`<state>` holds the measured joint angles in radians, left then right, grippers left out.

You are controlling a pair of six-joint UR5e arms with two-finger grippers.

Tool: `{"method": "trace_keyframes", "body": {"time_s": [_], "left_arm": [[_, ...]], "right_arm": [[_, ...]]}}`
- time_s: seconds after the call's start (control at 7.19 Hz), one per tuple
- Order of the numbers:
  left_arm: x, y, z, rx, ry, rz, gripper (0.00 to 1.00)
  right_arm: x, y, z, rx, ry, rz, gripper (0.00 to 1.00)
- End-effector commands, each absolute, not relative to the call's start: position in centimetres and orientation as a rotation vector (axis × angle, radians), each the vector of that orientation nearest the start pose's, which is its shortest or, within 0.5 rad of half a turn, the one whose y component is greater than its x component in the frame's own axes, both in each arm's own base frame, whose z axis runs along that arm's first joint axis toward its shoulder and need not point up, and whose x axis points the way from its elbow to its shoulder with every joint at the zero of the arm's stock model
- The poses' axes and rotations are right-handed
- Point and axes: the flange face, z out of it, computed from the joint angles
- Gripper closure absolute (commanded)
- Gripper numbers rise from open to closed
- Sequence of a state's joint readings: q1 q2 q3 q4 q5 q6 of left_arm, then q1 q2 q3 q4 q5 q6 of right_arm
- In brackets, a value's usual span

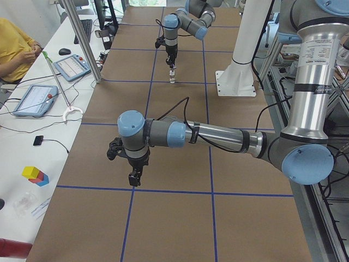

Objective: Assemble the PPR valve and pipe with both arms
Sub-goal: 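Lower the silver fitting with the right gripper into the valve top and press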

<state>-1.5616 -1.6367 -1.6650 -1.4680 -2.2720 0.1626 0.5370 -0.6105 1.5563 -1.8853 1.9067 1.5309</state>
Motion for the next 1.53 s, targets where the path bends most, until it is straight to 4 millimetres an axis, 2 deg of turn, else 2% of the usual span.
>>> {"method": "trace_keyframes", "body": {"time_s": [0.0, 0.42, 0.56, 0.97, 1.39], "left_arm": [[-6.43, -51.97, 59.46, 0.108, 0.696, 0.185, 0.0], [-6.43, -51.97, 59.46, 0.108, 0.696, 0.185, 0.0], [-6.43, -51.9, 59.61, 0.105, 0.696, 0.183, 0.0], [-6.42, -51.97, 59.53, 0.107, 0.697, 0.184, 0.0], [-6.42, -51.97, 59.53, 0.107, 0.697, 0.184, 0.0]], "right_arm": [[-56.17, -45.13, 10.49, -0.134, -0.696, 0.37, 1.0], [-56.19, -45.14, 10.48, -0.13, -0.704, 0.365, 0.98], [-56.24, -45.17, 10.53, -0.126, -0.718, 0.362, 0.86], [-56.09, -45.08, 10.44, -0.125, -0.721, 0.361, 0.82], [-55.93, -44.98, 10.85, -0.126, -0.717, 0.362, 0.82]]}}
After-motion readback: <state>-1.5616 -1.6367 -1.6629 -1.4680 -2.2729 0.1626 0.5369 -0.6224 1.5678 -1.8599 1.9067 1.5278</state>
